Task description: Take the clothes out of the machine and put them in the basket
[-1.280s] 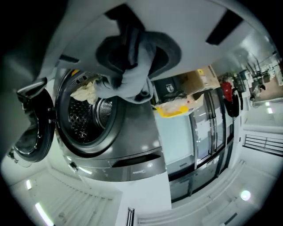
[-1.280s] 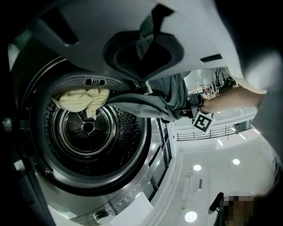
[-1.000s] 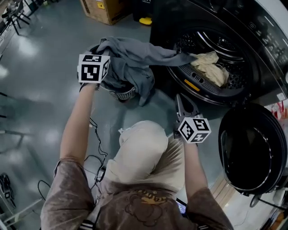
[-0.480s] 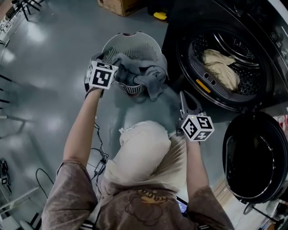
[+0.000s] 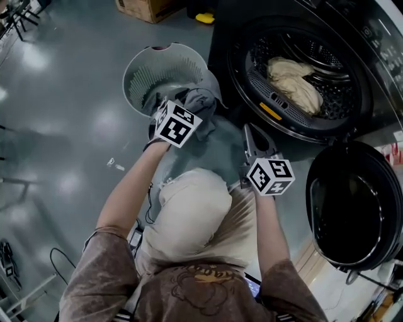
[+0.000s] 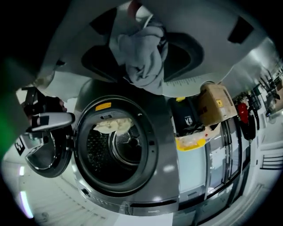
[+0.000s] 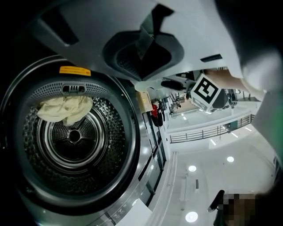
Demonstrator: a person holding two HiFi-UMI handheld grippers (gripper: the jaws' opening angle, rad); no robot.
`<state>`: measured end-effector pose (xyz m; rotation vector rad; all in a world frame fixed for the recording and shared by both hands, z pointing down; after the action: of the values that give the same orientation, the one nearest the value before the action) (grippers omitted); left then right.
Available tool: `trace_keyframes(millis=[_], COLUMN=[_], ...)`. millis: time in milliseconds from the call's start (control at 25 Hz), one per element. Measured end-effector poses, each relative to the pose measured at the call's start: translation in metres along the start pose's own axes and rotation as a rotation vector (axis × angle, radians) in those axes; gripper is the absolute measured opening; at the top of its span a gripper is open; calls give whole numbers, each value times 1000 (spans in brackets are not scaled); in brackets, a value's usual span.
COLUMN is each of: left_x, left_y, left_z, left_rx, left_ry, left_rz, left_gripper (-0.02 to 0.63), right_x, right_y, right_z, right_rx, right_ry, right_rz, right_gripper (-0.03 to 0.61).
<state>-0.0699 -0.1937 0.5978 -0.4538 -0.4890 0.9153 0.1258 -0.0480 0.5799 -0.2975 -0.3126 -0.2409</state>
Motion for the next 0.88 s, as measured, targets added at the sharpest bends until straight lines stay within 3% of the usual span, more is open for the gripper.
trace_keyframes(millis=[120, 360, 480, 680, 880], left_x=[12, 20, 31, 57, 77], left_y=[-18, -37, -37, -54, -81], left_z=[9, 22, 0, -51, -94], left_rx=[-28, -94, -25, 94, 160], left_ry=[4, -8, -50, -66, -85], left_rz=[26, -5, 9, 122, 213], left_gripper=[314, 252, 239, 255, 279], right_x=[4, 15, 23, 32, 49], right_y=[5, 21, 29, 44, 64], right_z=[-1, 2, 5, 3, -3], right_rx=[0, -5, -6, 6, 34], right_ry=[2, -1, -3, -5, -18], right_rz=[14, 53, 82, 138, 225], right_gripper=[-2, -2, -2, -3, -2])
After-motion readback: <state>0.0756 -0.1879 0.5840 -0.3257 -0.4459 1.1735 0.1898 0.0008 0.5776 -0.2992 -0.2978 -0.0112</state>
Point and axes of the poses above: the fingertips, and each gripper's own axes: y backward along the fingers, x to its right, z out of its underside, the point moved 9 cm from there along y, backward along the fingers, and after that the axes turned 5 degrees about -y, right-handed, at the moved point
